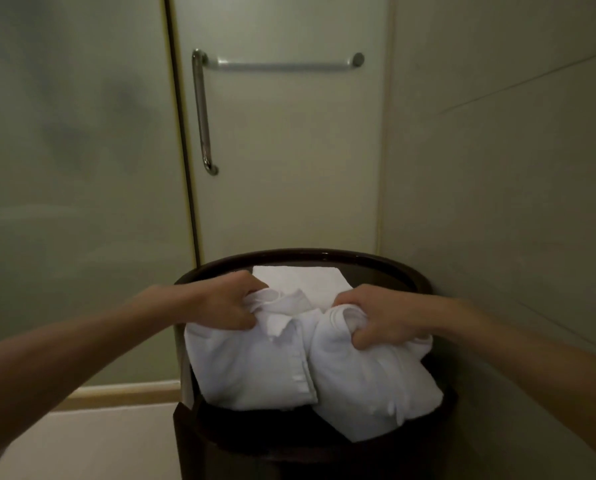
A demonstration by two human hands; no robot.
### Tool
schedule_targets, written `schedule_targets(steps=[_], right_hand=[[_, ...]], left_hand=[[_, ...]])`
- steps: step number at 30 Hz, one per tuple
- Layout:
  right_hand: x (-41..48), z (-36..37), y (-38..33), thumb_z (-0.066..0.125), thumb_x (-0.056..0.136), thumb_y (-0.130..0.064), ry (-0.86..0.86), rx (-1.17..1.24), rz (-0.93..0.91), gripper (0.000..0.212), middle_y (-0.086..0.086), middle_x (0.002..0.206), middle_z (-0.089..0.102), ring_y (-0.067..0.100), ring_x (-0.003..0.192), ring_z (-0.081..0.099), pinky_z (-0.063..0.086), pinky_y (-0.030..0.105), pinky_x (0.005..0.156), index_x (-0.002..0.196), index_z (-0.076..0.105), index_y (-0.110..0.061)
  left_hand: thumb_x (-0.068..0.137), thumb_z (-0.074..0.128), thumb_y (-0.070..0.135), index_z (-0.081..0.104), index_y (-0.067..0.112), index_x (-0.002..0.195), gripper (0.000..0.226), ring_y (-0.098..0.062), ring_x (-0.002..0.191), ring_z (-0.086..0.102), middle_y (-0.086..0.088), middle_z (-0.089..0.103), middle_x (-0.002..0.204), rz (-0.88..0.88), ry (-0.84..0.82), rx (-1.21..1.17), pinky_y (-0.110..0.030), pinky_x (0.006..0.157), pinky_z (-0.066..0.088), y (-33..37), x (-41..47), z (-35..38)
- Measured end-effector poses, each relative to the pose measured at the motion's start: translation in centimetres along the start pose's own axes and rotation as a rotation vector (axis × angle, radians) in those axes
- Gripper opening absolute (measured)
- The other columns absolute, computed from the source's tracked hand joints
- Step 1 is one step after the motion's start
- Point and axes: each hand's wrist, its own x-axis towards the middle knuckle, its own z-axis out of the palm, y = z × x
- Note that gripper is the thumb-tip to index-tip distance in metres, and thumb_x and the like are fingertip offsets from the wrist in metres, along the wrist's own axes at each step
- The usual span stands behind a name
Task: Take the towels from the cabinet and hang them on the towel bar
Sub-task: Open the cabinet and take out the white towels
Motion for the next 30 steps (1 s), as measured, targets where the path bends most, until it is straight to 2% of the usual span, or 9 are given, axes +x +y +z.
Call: schedule_targets(steps=[3,5,8,12,17,20,22,27,30], right_hand=[[-0.2,-1.5,-0.3,0.065,0.065,-0.032,0.04,-0.03,0.005,0.031,0.004,0.092,0.064,0.021,0.086,0.061,0.052,0.048,0.082,0.091,0.06,-0.015],[-0.5,-3.0,-0.8,0.065,0.066,-0.03,0.072,-0.03,0.011,0.028,0.002,0.088,0.065,0.02,0.081,0.061,0.051,0.04,0.076,0.088,0.06,-0.014],[-1.4,-5.6,-1.9,0.067,0.072,-0.023,0.131,-0.027,0.05,0.024,-0.002,0.087,0.066,0.013,0.076,0.059,0.046,0.028,0.067,0.094,0.063,-0.016],[-1.9,-9.5,-2.9,0.061,0.059,-0.031,0.257,-0.007,0.049,0.043,0.002,0.091,0.066,0.015,0.079,0.06,0.047,0.031,0.068,0.097,0.064,-0.013],[-1.1,-13.3,-3.4,0.06,0.058,-0.029,0.418,0.01,0.0,0.029,-0.005,0.073,0.055,0.01,0.066,0.049,0.039,0.028,0.059,0.082,0.059,-0.011],[0.7,-13.8,-2.9,0.064,0.059,-0.03,0.515,-0.021,-0.027,0.025,-0.003,0.077,0.057,0.016,0.073,0.053,0.043,0.032,0.063,0.079,0.056,-0.017],[2.3,-13.3,-2.3,0.06,0.055,-0.035,0.562,-0.081,-0.036,0.035,0.001,0.085,0.059,0.022,0.08,0.057,0.045,0.034,0.068,0.086,0.055,-0.02],[6.1,-10.1,-0.3,0.063,0.078,-0.021,0.595,-0.38,0.0,0.033,0.005,0.099,0.061,0.027,0.085,0.057,0.041,0.031,0.064,0.11,0.051,-0.019],[7.9,-8.2,1.1,0.058,0.087,-0.022,0.593,-0.588,0.021,0.032,0.005,0.108,0.058,0.026,0.094,0.055,0.038,0.031,0.067,0.117,0.049,-0.019]], left_hand=[[0.056,0.055,0.02,0.06,0.021,0.068,0.013,-0.002,0.059,0.051,0.012,0.059,0.064,-0.035,0.001,-0.021,-0.024,0.057,0.043,0.8,0.2,-1.7],[0.054,0.057,0.022,0.066,0.023,0.076,0.024,-0.003,0.066,0.057,0.013,0.064,0.071,-0.08,0.014,-0.047,-0.024,0.063,0.047,1.3,0.2,-3.2],[0.047,0.06,0.032,0.065,0.027,0.072,0.026,-0.006,0.068,0.058,0.012,0.065,0.071,-0.106,0.08,-0.058,-0.025,0.064,0.047,2.3,0.1,-5.8],[0.038,0.056,0.045,0.064,0.031,0.069,0.035,-0.01,0.069,0.06,0.01,0.065,0.07,-0.119,0.232,-0.078,-0.027,0.064,0.047,3.6,0.1,-9.8],[0.067,0.068,0.017,0.063,0.021,0.072,0.009,-0.017,0.07,0.057,-0.001,0.062,0.071,-0.121,0.42,0.007,-0.026,0.057,0.041,4.7,1.3,-13.2],[0.079,0.061,0.01,0.057,0.025,0.065,0.021,-0.014,0.067,0.055,0.007,0.057,0.062,-0.096,0.535,0.085,-0.025,0.053,0.038,4.4,2.7,-13.0],[0.081,0.057,0.012,0.063,0.019,0.08,0.008,-0.023,0.077,0.062,-0.001,0.064,0.074,-0.103,0.604,0.16,-0.029,0.061,0.045,3.5,3.9,-11.8],[0.087,0.052,0.011,0.054,0.021,0.127,0.042,-0.024,0.103,0.057,-0.005,0.061,0.116,-0.124,0.661,0.364,-0.029,0.076,0.041,1.3,6.2,-7.2],[0.089,0.051,0.008,0.045,0.018,0.138,0.051,-0.025,0.113,0.051,-0.006,0.053,0.131,-0.118,0.628,0.415,-0.033,0.09,0.043,-0.9,7.2,-4.5]])
